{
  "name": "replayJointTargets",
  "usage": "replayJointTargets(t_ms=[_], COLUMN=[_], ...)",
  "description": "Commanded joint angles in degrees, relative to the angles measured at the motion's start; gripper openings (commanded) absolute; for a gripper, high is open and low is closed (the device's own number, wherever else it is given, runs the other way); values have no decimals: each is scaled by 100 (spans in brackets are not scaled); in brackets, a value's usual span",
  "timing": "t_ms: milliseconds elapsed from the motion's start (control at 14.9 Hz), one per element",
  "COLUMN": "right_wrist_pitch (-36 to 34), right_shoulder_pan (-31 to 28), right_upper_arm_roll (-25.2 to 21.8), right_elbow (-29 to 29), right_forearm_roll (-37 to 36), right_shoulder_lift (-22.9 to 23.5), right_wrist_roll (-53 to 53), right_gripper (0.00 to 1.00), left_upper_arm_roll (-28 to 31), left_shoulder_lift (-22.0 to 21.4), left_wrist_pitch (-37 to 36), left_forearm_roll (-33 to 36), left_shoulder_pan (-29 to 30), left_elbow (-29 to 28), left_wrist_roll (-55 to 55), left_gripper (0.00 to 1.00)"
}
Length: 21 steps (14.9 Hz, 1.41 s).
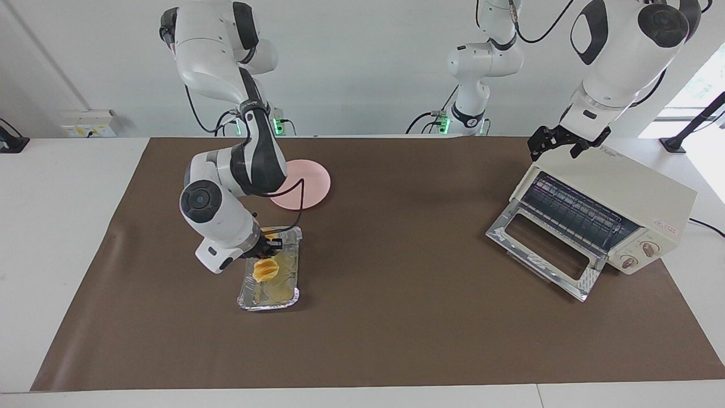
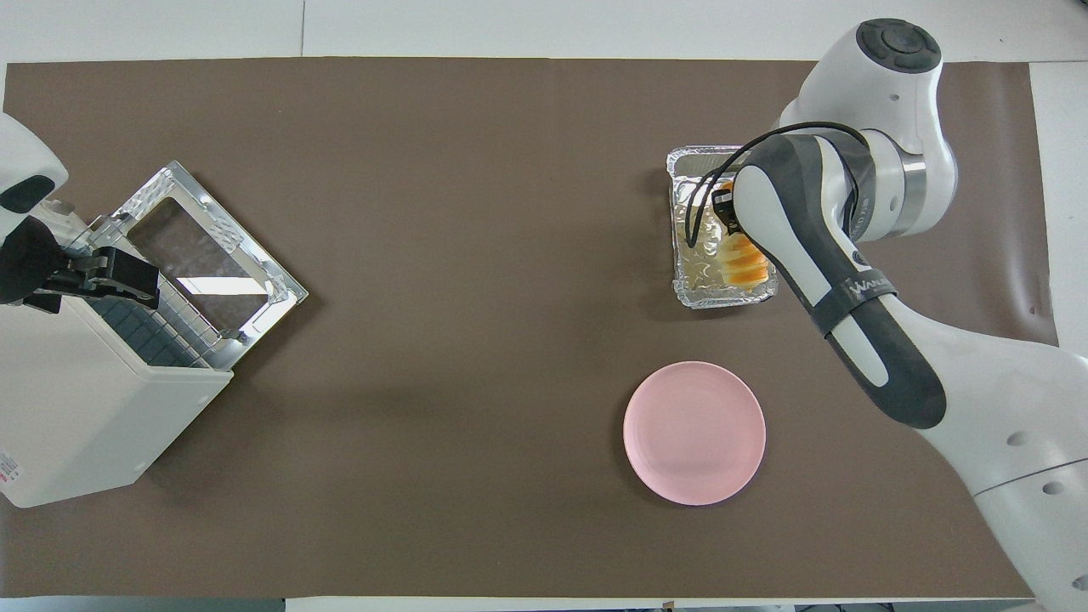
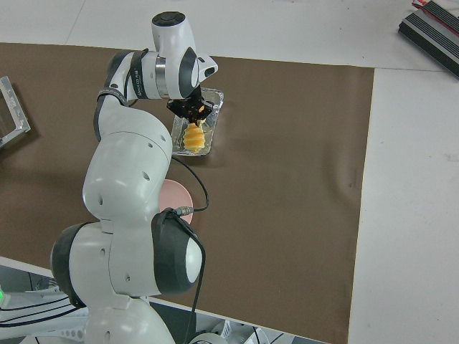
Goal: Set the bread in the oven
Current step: 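Release the bread into the foil tray and adjust with the right gripper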
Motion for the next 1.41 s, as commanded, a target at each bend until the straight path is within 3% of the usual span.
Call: replayJointTargets(t_ms=[0,606,942,1010,1077,1346], right_wrist_pitch=[-437,55,697,706,680,434], right_shoulder_pan=[-111,-23,117,135,135,109], right_upper_arm_roll=[33,42,33,33,33,42], right_elbow=[758,733,293,293,302,363], right_forearm_roll=[43,52,34,34,34,78], right_shoulder_lift=[372,628,576,575,567,523], right_wrist_roll=[-132,-114,8,87,131,202], right_gripper=[0,0,0,85,100,100], left_upper_arm_roll=[2,2,2,2,2,2], left_shoulder_lift=[-88,-88,-88,-88,-88,-88], left_wrist_pitch=[-8,-8,-8,-8,-8,-8], left_forearm_roll=[-84,-84,-84,-84,-84,-84], left_shoulder_pan=[29,29,29,29,29,29], left_elbow=[-55,-55,-55,-55,-55,-55], left_wrist_roll=[-36,-36,-36,-36,-36,-36], left_gripper=[100,100,100,100,100,100])
